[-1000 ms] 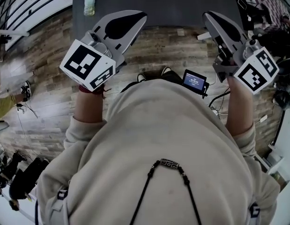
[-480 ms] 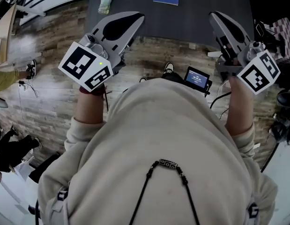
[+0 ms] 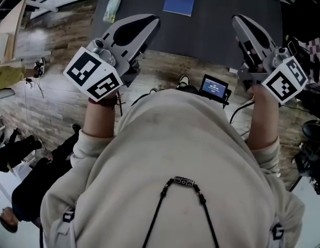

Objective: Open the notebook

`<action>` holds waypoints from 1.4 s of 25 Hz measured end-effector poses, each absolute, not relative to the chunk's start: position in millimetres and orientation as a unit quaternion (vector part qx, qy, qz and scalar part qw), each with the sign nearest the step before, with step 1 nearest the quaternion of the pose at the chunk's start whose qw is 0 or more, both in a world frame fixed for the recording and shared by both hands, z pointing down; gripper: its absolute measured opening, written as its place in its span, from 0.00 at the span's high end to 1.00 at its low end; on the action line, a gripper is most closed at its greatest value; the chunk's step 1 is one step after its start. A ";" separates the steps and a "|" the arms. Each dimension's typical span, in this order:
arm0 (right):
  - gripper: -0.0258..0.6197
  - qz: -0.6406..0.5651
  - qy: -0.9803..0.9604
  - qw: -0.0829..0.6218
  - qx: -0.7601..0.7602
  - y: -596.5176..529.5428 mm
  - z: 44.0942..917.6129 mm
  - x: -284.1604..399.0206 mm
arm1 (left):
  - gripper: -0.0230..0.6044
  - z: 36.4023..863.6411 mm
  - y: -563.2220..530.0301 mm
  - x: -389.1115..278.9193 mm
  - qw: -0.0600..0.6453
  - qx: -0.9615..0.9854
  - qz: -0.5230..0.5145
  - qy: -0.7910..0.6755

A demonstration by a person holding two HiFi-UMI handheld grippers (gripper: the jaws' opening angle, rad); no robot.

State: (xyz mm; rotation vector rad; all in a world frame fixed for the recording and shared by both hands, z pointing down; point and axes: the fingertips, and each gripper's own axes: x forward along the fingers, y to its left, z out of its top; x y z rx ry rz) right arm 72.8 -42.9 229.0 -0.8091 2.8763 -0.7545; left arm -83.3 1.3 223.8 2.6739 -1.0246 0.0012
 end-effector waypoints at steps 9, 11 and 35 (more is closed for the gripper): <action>0.94 -0.278 0.926 0.061 -0.249 -47.2 260.5 115.2 | 0.95 238.4 5.5 -49.0 0.142 0.918 0.043 -0.367; 0.94 -0.273 0.924 0.072 -0.259 -44.0 264.7 127.0 | 0.95 242.4 6.3 -37.6 0.135 0.923 0.049 -0.356; 0.94 -0.273 0.885 0.123 -0.357 -38.8 227.8 163.5 | 0.95 225.7 -33.7 -28.3 0.130 0.959 0.029 -0.249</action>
